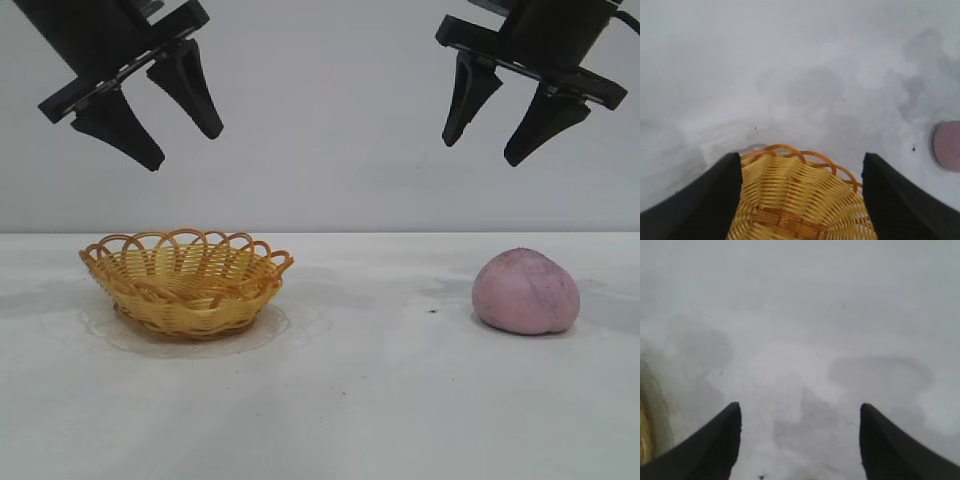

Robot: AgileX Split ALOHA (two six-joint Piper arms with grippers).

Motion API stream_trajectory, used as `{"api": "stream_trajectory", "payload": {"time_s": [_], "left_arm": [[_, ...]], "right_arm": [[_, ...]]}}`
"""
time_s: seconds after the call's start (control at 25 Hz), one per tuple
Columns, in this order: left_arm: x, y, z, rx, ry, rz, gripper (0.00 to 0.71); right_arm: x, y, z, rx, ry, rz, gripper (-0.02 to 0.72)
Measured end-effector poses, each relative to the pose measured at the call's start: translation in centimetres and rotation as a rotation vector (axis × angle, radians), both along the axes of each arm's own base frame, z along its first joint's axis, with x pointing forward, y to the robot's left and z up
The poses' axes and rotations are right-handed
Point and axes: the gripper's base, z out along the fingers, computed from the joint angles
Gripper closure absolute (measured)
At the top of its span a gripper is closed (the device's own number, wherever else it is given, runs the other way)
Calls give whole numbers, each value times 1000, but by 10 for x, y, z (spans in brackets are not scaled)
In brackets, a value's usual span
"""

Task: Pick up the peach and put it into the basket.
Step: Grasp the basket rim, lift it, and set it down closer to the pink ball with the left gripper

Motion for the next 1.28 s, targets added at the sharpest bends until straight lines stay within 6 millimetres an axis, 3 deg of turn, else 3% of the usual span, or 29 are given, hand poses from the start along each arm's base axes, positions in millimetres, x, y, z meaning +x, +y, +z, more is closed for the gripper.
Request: {"api": "stream_trajectory", "payload": {"time_s": [0.6,0.84,1.16,1.28], "left_arm": [[-1,0,-1,3,11,-14,257],[-6,7,2,201,24,-205,257],[1,14,23,389,-11,-374,257],[8,12,16,396,38,-433,257]], "right_arm": [[0,0,0,0,-3,5,288],[0,0,0,1,-3,6,288],[0,0,0,0,1,12,288],[-1,0,0,-1,1,15,288]]}}
